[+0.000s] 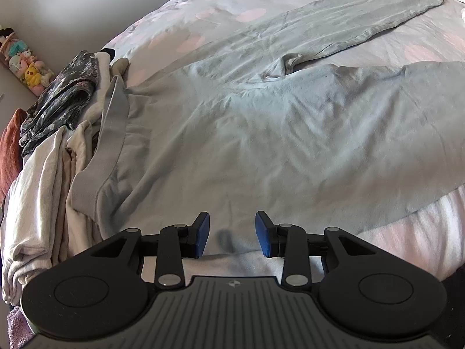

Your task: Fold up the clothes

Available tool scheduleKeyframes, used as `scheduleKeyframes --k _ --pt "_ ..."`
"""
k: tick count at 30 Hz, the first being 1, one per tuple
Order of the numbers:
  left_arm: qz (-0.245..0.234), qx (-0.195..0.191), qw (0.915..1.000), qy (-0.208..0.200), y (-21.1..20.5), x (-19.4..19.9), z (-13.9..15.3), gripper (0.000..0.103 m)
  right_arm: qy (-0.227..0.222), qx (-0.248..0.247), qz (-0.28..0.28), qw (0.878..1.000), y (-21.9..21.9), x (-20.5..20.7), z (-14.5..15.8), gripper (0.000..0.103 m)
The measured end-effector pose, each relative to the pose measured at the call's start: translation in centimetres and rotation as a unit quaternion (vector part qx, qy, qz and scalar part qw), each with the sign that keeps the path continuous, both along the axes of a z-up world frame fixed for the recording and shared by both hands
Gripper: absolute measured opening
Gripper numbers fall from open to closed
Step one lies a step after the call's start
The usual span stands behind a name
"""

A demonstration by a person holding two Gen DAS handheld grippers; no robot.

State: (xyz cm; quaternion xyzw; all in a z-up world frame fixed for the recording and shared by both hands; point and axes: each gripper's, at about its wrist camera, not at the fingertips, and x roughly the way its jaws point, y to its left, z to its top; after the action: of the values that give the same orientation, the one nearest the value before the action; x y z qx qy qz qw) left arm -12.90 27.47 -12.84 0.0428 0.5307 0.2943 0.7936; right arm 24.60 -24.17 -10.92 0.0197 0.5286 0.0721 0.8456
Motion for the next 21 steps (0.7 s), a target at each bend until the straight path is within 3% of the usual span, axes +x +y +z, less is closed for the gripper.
scheduleKeyframes --k 8,14,18,21 --pt "-0.007 0.024 0.9994 0.025 1.1 -2.7 -0.1 0.037 -0.029 -0.063 -0.005 0.998 -0.6 -0.1 1.4 0.001" --pt "-0.040 0.056 0.9969 0.037 1.4 -4.3 -0.1 0.037 -0.041 -0.001 0.011 0.999 0.0 -2.0 4.0 0.007" --pt "-0.061 0.088 0.9933 0.045 1.2 -4.7 -0.2 0.037 -0.029 0.065 0.043 0.997 3.5 -3.8 4.8 0.020" --pt "-0.071 0.108 0.9907 0.044 1.2 -4.9 -0.3 0.037 -0.027 0.079 0.085 0.993 7.4 -5.3 5.1 0.027"
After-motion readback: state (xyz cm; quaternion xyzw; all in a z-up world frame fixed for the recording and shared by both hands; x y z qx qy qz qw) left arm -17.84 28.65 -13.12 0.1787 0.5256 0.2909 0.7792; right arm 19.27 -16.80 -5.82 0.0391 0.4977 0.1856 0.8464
